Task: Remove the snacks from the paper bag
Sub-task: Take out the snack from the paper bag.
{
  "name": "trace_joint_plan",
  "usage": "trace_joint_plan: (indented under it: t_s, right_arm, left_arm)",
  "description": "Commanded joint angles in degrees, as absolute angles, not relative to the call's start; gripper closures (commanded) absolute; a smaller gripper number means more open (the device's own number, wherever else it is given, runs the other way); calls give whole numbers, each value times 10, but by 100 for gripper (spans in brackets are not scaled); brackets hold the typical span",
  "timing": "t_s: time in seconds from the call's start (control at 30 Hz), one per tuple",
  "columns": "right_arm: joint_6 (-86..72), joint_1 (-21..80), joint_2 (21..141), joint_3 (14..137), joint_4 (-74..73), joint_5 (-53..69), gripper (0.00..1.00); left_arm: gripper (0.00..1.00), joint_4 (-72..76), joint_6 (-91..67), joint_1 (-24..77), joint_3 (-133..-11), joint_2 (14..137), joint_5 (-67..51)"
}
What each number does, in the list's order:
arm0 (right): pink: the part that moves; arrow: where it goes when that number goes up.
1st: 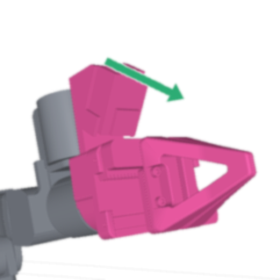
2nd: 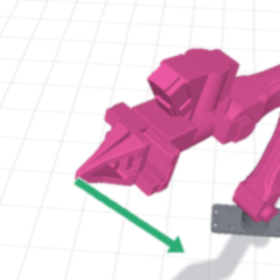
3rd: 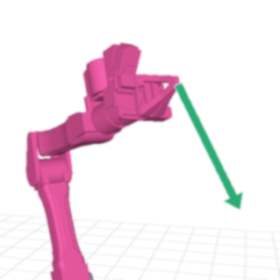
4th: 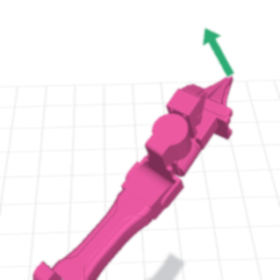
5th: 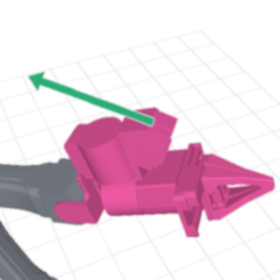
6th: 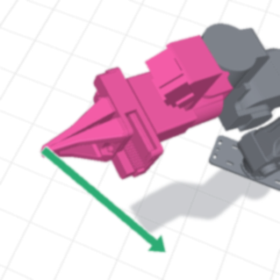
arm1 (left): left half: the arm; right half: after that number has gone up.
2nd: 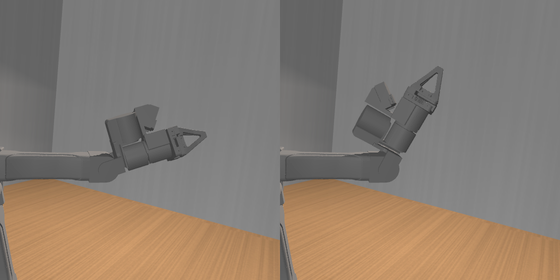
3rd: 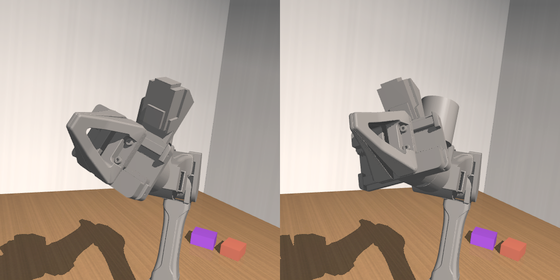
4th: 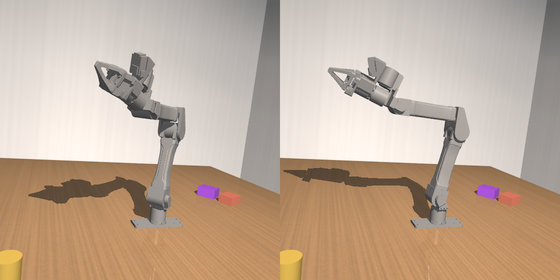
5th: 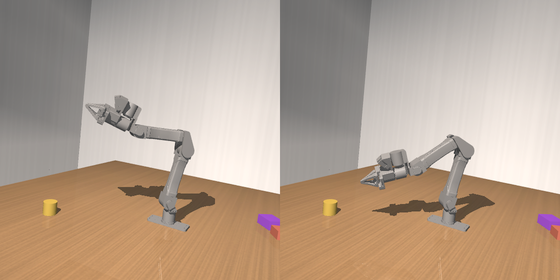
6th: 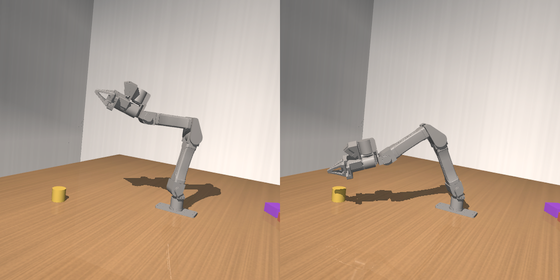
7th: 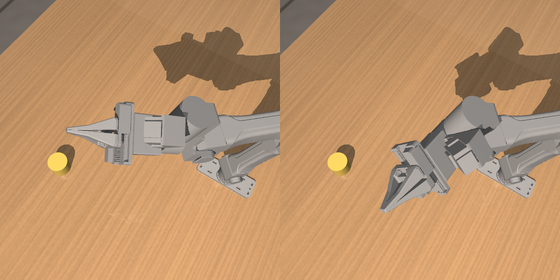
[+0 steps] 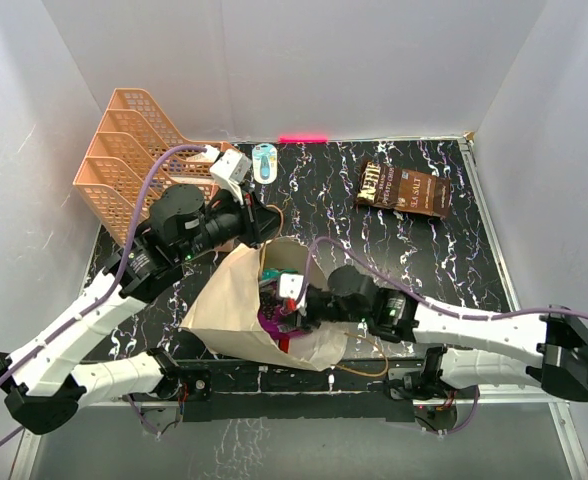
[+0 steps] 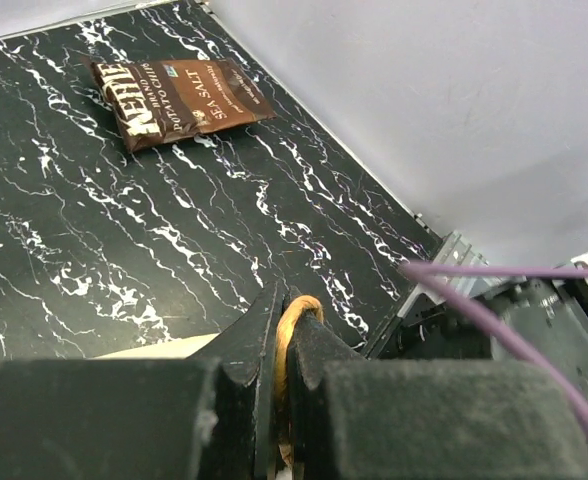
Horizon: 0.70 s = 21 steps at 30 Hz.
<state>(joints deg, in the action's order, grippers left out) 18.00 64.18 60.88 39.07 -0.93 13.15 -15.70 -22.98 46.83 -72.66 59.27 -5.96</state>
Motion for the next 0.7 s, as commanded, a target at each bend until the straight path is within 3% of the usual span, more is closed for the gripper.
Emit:
trace_joint_plan:
  t_s: [0.0, 0.4, 0.67]
  right_arm:
    - [144, 730, 659, 427, 89, 106, 57]
    - [111, 818, 865, 546, 245, 119, 56]
    - [163, 794, 766, 492, 159, -3, 46]
  left_arm:
    - [100, -119, -208, 466, -744, 572, -60]
    - [100, -228, -233, 466, -665, 432, -51]
    - [100, -255, -262, 467, -671, 438, -80]
